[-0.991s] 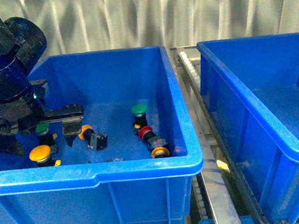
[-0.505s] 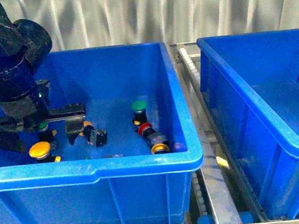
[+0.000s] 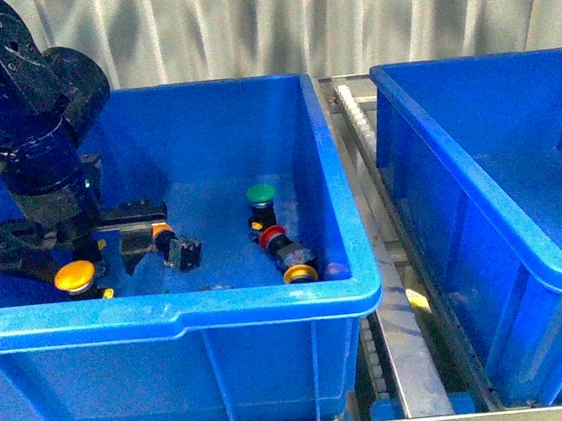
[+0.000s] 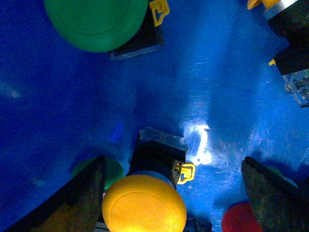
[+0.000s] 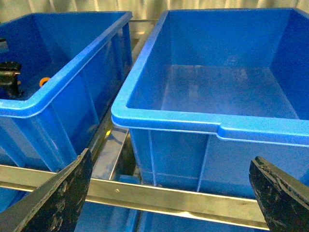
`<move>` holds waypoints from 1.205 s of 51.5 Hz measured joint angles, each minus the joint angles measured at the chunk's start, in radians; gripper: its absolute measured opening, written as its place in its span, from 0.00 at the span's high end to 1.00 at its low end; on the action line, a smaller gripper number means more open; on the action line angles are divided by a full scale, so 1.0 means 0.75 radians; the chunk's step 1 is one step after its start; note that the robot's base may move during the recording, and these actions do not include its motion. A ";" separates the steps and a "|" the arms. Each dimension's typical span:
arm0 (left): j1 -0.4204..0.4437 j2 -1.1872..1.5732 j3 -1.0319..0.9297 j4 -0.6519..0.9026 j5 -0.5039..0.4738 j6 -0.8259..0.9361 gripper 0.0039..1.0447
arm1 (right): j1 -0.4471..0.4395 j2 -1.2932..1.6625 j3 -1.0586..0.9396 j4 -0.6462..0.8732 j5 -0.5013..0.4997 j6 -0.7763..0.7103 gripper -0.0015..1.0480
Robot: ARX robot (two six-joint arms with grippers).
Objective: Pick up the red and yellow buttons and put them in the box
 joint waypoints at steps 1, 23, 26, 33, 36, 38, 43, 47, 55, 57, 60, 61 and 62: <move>0.000 0.001 0.002 -0.001 -0.002 0.001 0.35 | 0.000 0.000 0.000 0.000 0.000 0.000 0.07; -0.013 0.010 0.015 0.016 -0.006 0.007 0.67 | 0.000 0.000 0.000 0.000 0.000 0.000 0.07; -0.016 0.010 0.018 0.028 -0.001 0.008 0.67 | 0.000 0.000 0.000 0.000 0.000 0.000 0.07; -0.042 -0.028 0.042 0.054 0.068 -0.004 0.67 | 0.000 0.000 0.000 0.000 0.000 0.000 0.07; -0.057 -0.056 0.053 0.068 0.078 -0.010 0.67 | 0.000 0.000 0.000 0.000 0.000 0.000 0.07; -0.067 -0.079 0.057 0.080 0.091 -0.012 0.67 | 0.000 0.000 0.000 0.000 0.000 0.000 0.07; -0.097 -0.165 0.063 0.113 0.109 -0.017 0.67 | 0.000 0.000 0.000 0.000 0.000 0.000 0.07; -0.112 -0.239 0.051 0.141 0.125 -0.020 0.67 | 0.000 0.000 0.000 0.000 0.000 0.000 0.07; -0.118 -0.405 -0.081 0.232 0.190 -0.035 0.67 | 0.000 0.000 0.000 0.000 0.000 0.000 0.07; -0.120 -0.457 -0.136 0.287 0.231 -0.042 0.67 | 0.000 0.000 0.000 0.000 0.000 0.000 0.07; -0.130 -0.528 -0.211 0.369 0.286 -0.047 0.67 | 0.000 0.000 0.000 0.000 0.000 0.000 0.07; -0.138 -0.562 -0.247 0.410 0.314 -0.048 0.67 | 0.000 0.000 0.000 0.000 0.000 0.000 0.07; -0.144 -0.582 -0.273 0.440 0.334 -0.051 0.67 | 0.000 0.000 0.000 0.000 0.000 0.000 0.07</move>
